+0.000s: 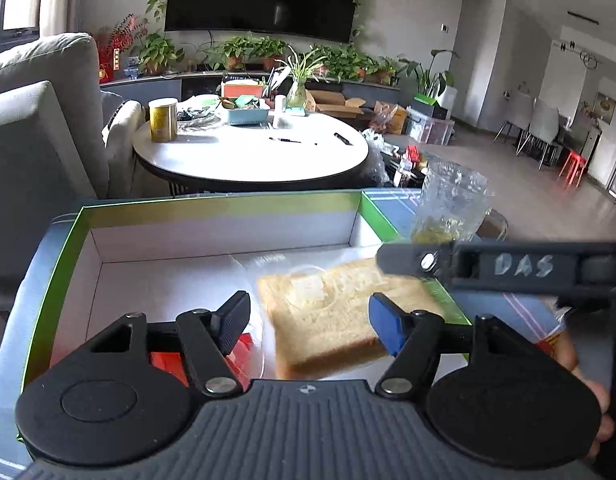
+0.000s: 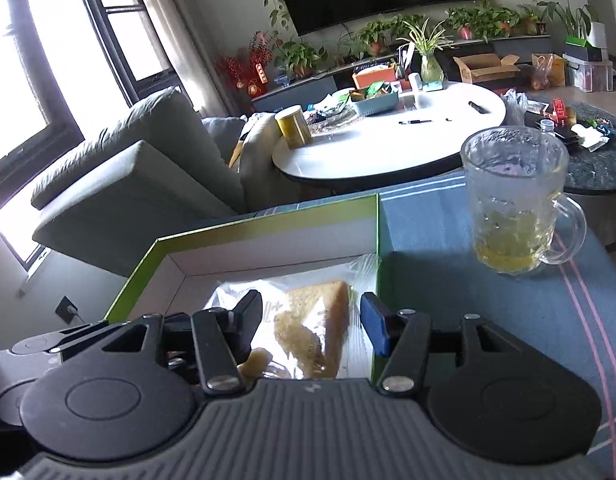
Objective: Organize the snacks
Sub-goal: 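Lower the bagged bread into the green box and open both tools, then close the left tool on the red-and-yellow snack bag while the right tool grasps it, then lift the red-and-yellow snack bag with both tools toward the green box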
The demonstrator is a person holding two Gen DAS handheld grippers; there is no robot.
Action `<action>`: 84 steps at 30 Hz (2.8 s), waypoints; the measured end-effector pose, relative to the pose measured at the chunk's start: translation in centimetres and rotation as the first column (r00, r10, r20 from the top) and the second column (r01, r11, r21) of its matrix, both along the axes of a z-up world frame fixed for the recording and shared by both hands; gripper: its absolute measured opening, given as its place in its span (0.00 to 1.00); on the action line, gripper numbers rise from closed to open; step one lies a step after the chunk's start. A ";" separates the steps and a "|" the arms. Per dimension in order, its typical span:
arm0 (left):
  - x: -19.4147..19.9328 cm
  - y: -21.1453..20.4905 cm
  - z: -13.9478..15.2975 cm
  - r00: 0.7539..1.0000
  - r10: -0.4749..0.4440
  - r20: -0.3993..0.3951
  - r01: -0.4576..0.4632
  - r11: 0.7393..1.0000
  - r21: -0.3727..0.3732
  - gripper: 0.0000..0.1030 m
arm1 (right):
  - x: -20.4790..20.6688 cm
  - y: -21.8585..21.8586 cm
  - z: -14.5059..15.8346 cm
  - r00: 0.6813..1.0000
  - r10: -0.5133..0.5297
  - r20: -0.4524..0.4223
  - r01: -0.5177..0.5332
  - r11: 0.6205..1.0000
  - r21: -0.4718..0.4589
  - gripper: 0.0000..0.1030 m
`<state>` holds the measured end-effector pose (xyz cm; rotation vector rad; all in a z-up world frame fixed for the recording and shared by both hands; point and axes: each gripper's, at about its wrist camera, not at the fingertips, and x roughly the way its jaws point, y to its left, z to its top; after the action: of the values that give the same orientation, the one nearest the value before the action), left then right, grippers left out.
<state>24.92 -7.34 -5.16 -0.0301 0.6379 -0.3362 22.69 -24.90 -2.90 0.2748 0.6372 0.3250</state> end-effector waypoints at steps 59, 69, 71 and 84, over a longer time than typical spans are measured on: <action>-6.9 -7.7 -2.7 0.975 -0.217 -0.046 0.220 0.972 0.075 0.69 | -7.8 -8.9 -4.5 0.994 0.053 0.093 -0.045 0.995 -0.086 0.70; -7.0 -8.7 -3.5 0.962 -0.271 -0.042 0.273 0.961 0.035 0.65 | -6.9 -8.6 -4.6 0.994 0.076 0.073 -0.074 0.997 -0.034 0.70; -7.0 -9.0 -3.4 0.963 -0.265 -0.042 0.267 0.963 0.044 0.62 | -6.8 -8.4 -4.5 0.996 0.052 0.069 -0.050 0.998 -0.031 0.70; -11.1 -7.8 1.4 0.953 -0.286 0.097 0.285 0.958 0.032 0.54 | -11.0 -7.1 0.2 0.980 0.047 0.192 -0.037 0.998 -0.056 0.70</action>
<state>13.85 -15.12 -3.80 0.0968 0.5452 -0.6082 11.73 -31.96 -2.69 0.1769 0.4596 0.3700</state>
